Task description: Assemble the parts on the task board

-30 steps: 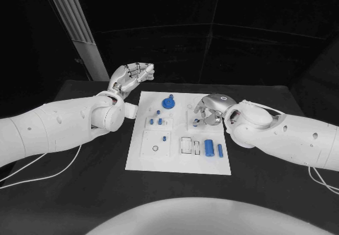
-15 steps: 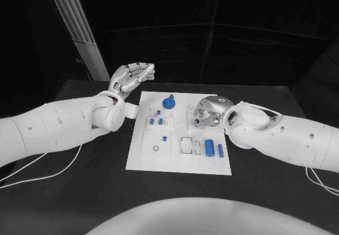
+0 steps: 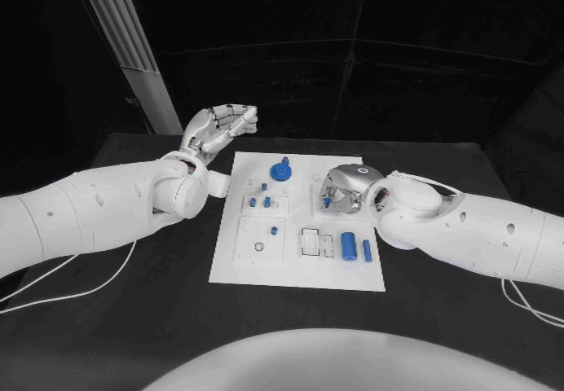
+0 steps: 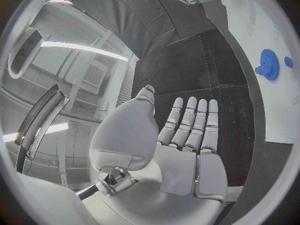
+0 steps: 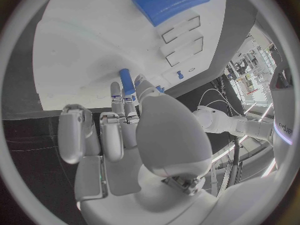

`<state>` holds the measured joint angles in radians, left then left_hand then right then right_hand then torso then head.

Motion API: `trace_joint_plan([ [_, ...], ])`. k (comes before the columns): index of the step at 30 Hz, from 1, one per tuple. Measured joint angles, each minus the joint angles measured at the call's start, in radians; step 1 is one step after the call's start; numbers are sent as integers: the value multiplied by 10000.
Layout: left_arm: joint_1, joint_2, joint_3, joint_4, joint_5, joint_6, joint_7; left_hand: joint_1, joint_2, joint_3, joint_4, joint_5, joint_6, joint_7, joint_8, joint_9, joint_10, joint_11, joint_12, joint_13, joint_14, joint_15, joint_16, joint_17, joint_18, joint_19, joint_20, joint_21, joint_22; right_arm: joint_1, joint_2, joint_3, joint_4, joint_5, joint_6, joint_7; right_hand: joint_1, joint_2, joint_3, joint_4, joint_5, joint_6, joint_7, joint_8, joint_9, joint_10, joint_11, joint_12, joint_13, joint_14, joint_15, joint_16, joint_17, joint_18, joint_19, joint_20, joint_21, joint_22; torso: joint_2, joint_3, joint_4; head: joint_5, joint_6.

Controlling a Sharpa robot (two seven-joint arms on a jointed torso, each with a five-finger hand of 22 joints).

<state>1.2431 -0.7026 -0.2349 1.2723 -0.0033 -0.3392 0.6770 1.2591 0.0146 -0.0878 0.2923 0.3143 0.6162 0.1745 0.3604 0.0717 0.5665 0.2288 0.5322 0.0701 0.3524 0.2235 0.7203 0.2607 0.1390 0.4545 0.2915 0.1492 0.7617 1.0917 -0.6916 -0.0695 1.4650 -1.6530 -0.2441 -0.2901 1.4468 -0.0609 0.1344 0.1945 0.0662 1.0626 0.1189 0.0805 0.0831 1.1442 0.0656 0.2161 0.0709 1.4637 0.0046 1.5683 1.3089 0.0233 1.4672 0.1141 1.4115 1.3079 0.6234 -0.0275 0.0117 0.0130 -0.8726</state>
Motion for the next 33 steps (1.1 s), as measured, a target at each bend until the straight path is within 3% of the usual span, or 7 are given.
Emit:
trace_joint_plan([
  [7, 0, 0, 0, -5, 0, 0, 0, 0, 0, 0, 0, 0, 0, 0, 0, 0, 0, 0, 0, 0, 0, 0, 0, 0, 0, 0, 0, 0, -8, -14, 23, 0, -11, -1, 169, -1, 460, 325, 419, -74, -136, 464, -112, 154, 13, 410, -124, -228, -100, 31, -103, 0, 0, -1, -13, -86, 0, -1, 2, 0, -6, 1, 0],
  [18, 0, -35, 0, 4, 0, 2, 0, 0, 0, 0, 0, 0, 0, 0, 41, 1, 0, 0, 42, 1, 0, 0, 60, -23, 0, 0, 0, 0, -7, -32, 16, 4, -1, -5, 94, 14, 828, 428, 681, -139, -175, 839, -153, 280, 90, 833, -154, -421, -117, 31, -103, 0, 0, -1, -2, -147, 0, -1, -6, 0, -6, 7, 0],
  [25, 0, -64, 0, 16, 0, 2, 0, 0, 0, 0, 0, 0, 0, 0, 41, 1, 0, 0, 42, 2, 0, 0, 59, -23, 0, 0, 0, 0, -7, -45, -126, -3, 138, 38, -350, 111, 904, 427, 681, -139, -195, 858, -136, 279, 90, 930, -136, -516, -108, 31, -103, 0, 0, 0, -2, -146, 0, -2, -5, 0, -6, 34, 0],
  [33, -3, -71, 0, 2, 0, 3, 0, 1, -1, 0, 0, 0, 0, 0, 41, 1, 0, 0, 42, 2, 0, 0, 60, -22, 0, 0, 0, 0, -6, -25, -634, 11, 694, 194, -1088, 231, 956, 375, 719, -100, -199, 900, -96, 278, 77, 981, -89, -647, -106, 31, -102, 0, 0, -1, -2, -146, 0, -3, -11, -1, -6, 37, 0],
])
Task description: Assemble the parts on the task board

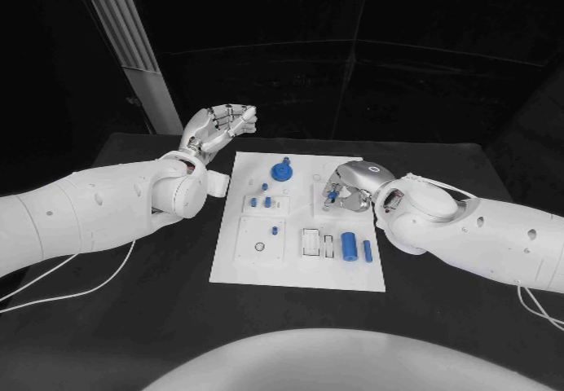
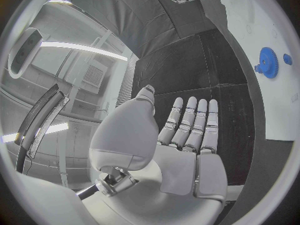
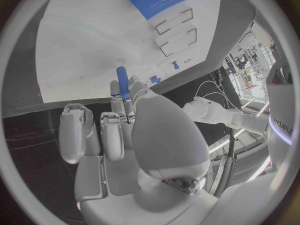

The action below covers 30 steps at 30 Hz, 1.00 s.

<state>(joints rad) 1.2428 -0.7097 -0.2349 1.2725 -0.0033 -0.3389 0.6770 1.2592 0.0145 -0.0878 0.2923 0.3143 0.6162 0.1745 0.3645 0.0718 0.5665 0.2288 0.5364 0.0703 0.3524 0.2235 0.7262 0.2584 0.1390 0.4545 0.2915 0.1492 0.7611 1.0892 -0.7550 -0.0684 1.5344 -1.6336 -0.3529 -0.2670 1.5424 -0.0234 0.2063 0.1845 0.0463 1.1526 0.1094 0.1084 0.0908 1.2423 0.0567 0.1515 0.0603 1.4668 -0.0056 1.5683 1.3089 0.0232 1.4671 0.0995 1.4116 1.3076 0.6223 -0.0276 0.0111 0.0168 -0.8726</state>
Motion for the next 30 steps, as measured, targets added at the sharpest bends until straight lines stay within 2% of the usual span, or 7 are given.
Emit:
trace_joint_plan([
  [7, -5, 38, 0, -21, 0, 2, 0, 0, 0, 0, 0, 0, 0, 0, 0, 1, 0, 0, 0, 0, 0, 0, 0, -19, 0, 0, 0, -27, -8, 269, -324, 16, 498, 160, -547, 127, 0, 0, 28, 29, -2, -4, 4, -3, -28, -2, 2, -68, 0, 0, 0, 0, 0, 0, 0, 0, -61, -1, -3, -6, 5, -18, 0],
  [14, -9, 76, 0, -54, 0, 6, 0, 0, 0, 0, 0, 0, 0, 0, 0, 1, 0, 0, 0, 1, 0, 0, 0, -23, 0, 0, 0, -42, -11, 349, -315, 17, 880, 277, -896, 287, 39, -39, 57, 59, -3, -41, 39, -11, -28, 33, 40, -174, 0, 0, 1, 0, 0, -1, 0, 1, -61, -1, 10, -6, 5, 20, 0],
  [23, -12, 119, 0, -103, 0, 8, 0, 1, -1, 0, 0, 0, 0, 0, 0, 1, 0, 0, 0, 1, 0, 0, 0, -31, -1, 0, 0, -42, -10, 367, 333, 16, 1326, 524, -973, 668, 78, -79, 85, 87, -3, -42, 107, -77, -51, 31, 41, -299, 1, 0, 1, 0, 0, -1, 0, 1, -61, -1, 11, -6, 20, 136, 0],
  [30, -12, 192, 0, -156, 1, 8, 0, 1, -1, -57, -2, 0, 0, 0, 0, 1, 0, 0, 0, 1, 0, 0, 0, -31, 0, 0, 0, -41, -10, 368, 1019, 15, 1319, 689, -745, 973, 80, -82, 112, 115, -4, -77, 143, -127, -57, 52, 63, -379, 5, 0, 1, 0, 0, -1, 0, 1, -61, -2, 10, -10, 17, 171, 0],
])
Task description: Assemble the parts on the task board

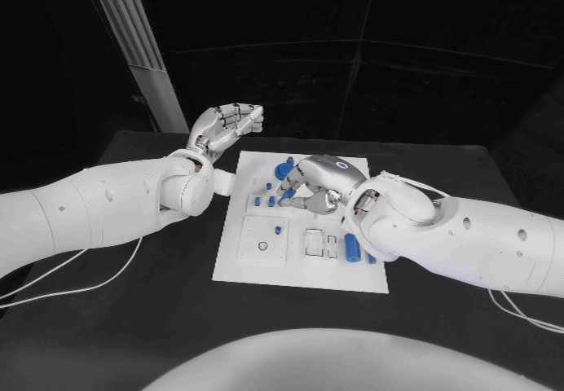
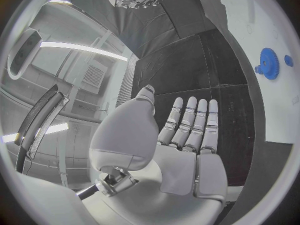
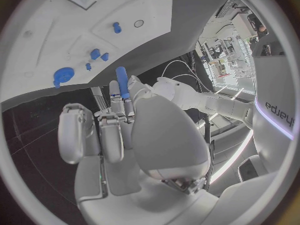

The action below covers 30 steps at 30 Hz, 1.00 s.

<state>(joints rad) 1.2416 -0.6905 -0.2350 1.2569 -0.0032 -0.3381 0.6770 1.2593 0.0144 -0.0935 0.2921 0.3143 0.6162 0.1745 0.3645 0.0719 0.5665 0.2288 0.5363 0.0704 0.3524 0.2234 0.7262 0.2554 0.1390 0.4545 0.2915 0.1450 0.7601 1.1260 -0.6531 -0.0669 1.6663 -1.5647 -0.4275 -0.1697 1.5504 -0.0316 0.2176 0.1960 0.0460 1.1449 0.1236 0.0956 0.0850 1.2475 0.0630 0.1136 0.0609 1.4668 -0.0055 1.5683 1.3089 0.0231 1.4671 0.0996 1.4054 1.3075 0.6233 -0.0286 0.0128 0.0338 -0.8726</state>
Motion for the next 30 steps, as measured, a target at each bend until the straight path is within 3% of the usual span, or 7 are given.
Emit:
trace_joint_plan([
  [12, 0, 12, 0, -17, 0, 2, 0, 1, -1, 1, 1, 0, 0, 0, 0, 0, 0, 0, 0, 0, 0, 0, 0, 1, 0, 0, 0, 0, 0, -57, 735, -8, -373, -319, 539, 463, 122, 18, 53, 54, -19, -36, 36, -67, -30, -24, 53, -130, -1, 0, 75, 0, 0, -1, -2, 3, 0, 0, 0, 4, -2, 78, 0],
  [30, -1, 5, 0, -13, 0, 18, 0, 42, 40, 2, 1, 0, 0, 0, 0, 0, -37, -38, 59, 1, 0, 0, 51, -18, 0, 0, 0, 0, -7, -234, 1300, -12, -795, -1717, 2194, 826, 123, 18, 76, 90, -19, -110, 105, -117, -49, -77, 107, -262, -1, -35, 110, 0, 0, -1, -1, 74, -37, 0, -1, 6, -12, 117, 0],
])
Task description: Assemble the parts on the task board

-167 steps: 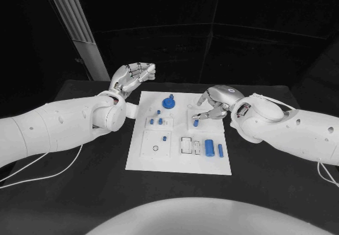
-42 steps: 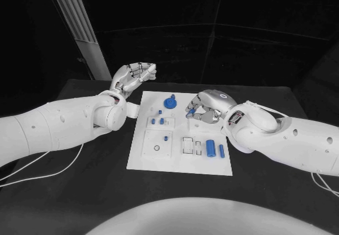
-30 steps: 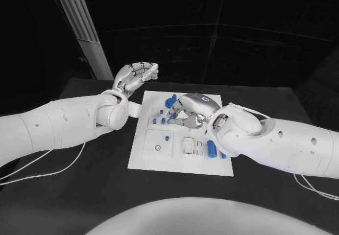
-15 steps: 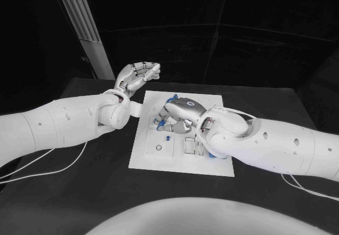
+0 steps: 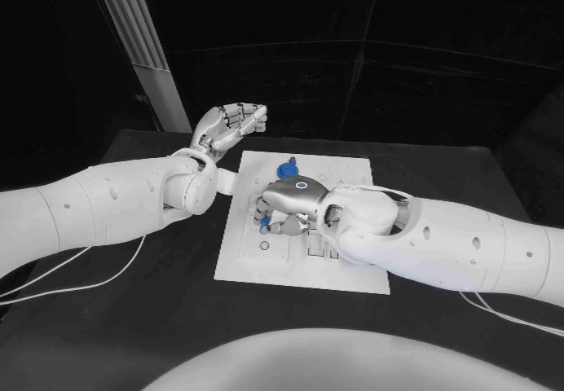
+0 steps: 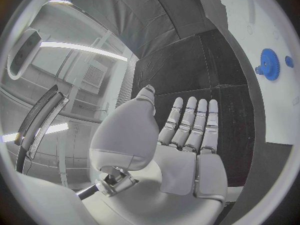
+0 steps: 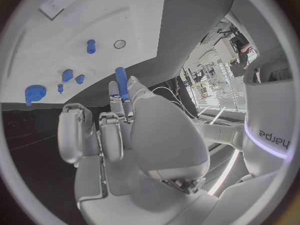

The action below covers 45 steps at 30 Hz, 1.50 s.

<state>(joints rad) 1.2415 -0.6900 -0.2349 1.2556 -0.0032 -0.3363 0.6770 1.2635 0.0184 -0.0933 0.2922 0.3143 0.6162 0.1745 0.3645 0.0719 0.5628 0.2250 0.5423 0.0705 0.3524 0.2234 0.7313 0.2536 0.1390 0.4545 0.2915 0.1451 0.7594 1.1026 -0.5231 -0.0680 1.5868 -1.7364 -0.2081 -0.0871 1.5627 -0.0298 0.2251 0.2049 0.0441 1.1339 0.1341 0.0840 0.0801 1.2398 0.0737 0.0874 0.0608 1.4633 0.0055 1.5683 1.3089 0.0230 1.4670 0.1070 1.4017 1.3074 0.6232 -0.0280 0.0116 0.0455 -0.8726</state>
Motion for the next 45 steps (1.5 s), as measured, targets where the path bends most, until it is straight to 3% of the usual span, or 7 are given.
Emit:
trace_joint_plan([
  [21, -1, 24, 0, 3, 0, 7, 0, 0, 0, 0, 0, 0, 0, 0, 39, 0, -37, 37, 0, -9, -36, 36, 0, -17, 0, 0, 0, 0, 2, -502, 563, -5, -653, -988, 817, 36, 76, 1, 62, -6, -9, -52, 19, -5, -24, -36, 35, -119, -2, 36, 35, 0, 0, 0, -37, 37, -45, 0, -5, -4, 7, -33, 0],
  [28, -1, 8, 0, 10, 0, 7, 0, 0, 0, 1, 0, 0, 0, 0, 39, 0, -37, 37, 0, -8, -36, 36, 0, -16, -1, 0, 0, 0, 2, -550, 638, -3, -753, -1261, 963, 13, 127, -26, 61, -7, 28, -52, 18, -66, -23, -57, 57, -120, -2, 36, 35, 0, 0, 1, -38, 37, -45, 0, -6, 3, 7, -19, 0],
  [43, -1, -6, 0, 20, 0, 6, 0, 0, 0, 1, 0, 0, -22, 22, 39, 0, -36, 37, 0, -7, -36, 36, 0, -34, -1, 0, 0, 0, -6, -611, 767, -8, -884, -1608, 1190, -1, 126, -26, 60, -8, 31, -105, 37, -68, -38, -71, 70, -180, -3, 37, 35, 0, 0, 1, -1, 73, -45, -1, 2, 0, 2, -139, 0],
  [45, -1, -7, 0, 21, 0, 6, 0, 0, 0, 1, 0, 0, -21, 21, 39, 0, -36, 37, 0, -7, -36, 36, 0, -34, 0, 0, 0, 0, -6, -611, 789, -3, -887, -1629, 1221, -7, 126, -26, 60, -8, 31, -106, 36, -68, -47, -96, 95, -180, -3, 36, 36, 0, 0, 113, 0, 74, -107, 0, 5, 0, 1, -142, 0],
])
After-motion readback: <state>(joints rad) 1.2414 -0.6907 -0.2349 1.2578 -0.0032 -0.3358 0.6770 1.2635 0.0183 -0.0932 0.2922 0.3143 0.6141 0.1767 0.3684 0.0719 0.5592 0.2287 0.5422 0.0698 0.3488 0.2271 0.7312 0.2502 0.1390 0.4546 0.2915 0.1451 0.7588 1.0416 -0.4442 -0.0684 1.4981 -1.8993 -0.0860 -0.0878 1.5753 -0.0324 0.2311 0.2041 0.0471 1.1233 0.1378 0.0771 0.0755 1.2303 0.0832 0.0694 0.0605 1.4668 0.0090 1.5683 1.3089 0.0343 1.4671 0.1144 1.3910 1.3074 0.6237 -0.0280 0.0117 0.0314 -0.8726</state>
